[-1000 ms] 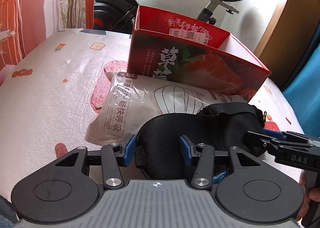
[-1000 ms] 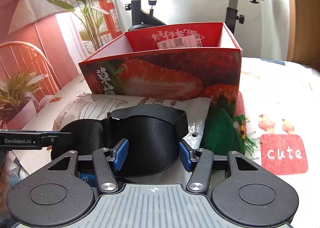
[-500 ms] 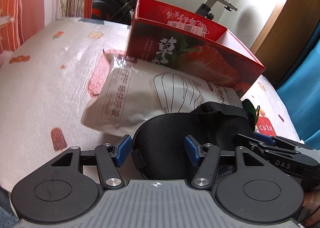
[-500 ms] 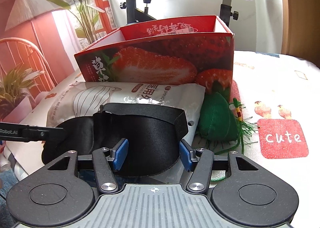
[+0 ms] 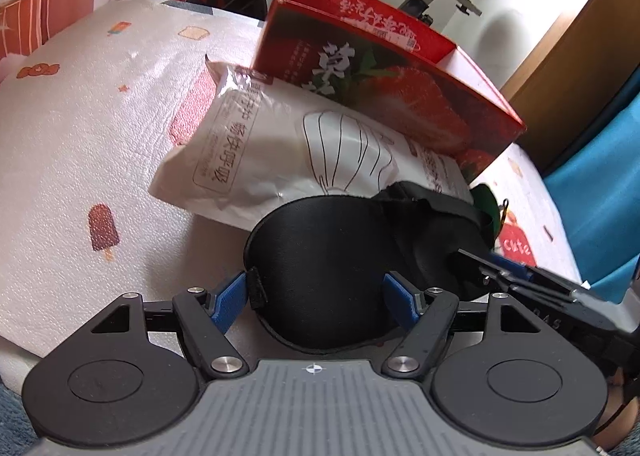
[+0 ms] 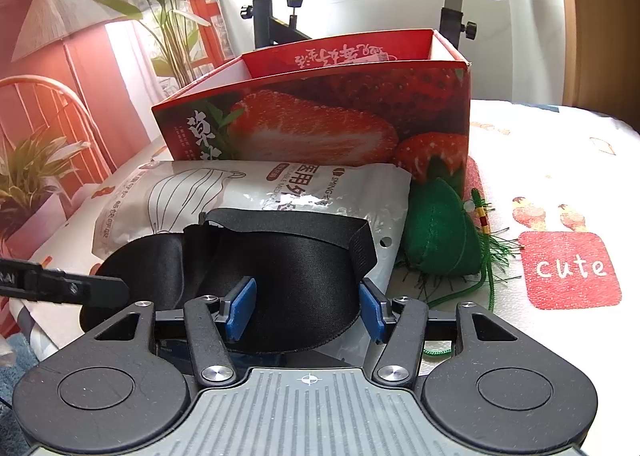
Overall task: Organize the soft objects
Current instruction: 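Close the left tool on the black eye mask strap and lift, then carry the black eye mask with the left tool into the red box, then open the left tool to release the eye mask in the box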
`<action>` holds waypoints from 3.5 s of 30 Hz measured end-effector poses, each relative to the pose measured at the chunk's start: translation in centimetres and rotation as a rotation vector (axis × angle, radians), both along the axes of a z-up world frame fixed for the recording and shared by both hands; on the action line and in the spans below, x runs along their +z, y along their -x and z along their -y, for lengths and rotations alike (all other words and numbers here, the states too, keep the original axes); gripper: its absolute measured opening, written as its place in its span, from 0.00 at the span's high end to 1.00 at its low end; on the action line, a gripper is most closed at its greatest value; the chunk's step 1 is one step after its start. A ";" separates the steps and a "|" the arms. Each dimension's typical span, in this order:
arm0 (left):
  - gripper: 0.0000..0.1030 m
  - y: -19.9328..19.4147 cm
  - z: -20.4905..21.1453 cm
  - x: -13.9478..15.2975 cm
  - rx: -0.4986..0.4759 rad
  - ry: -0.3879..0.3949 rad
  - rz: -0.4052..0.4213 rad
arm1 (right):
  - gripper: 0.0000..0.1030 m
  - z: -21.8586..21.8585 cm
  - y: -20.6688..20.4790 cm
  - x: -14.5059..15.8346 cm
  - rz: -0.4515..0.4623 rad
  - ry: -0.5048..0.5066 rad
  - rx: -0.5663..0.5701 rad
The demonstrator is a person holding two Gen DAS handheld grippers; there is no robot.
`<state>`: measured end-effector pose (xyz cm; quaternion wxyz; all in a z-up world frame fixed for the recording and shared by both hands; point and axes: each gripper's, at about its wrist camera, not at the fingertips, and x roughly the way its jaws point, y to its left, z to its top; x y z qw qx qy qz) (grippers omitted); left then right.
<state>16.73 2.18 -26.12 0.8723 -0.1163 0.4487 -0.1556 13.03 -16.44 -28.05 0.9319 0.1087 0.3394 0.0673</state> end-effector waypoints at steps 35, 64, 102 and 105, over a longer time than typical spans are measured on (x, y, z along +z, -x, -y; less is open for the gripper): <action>0.84 2.1 -0.3 3.8 0.023 -0.036 0.290 | 0.71 -0.5 2.0 4.8 0.151 0.002 0.091; 0.84 -19.0 7.7 12.4 -0.093 -0.232 0.419 | 0.72 4.1 -21.9 13.2 0.013 0.123 0.059; 0.00 -20.7 6.0 14.4 -0.183 -0.305 0.392 | 0.01 5.2 -24.3 11.8 -0.146 0.048 -0.013; 0.00 -18.3 5.1 15.0 -0.159 -0.303 0.411 | 0.00 5.4 -21.5 12.8 -0.089 0.032 -0.024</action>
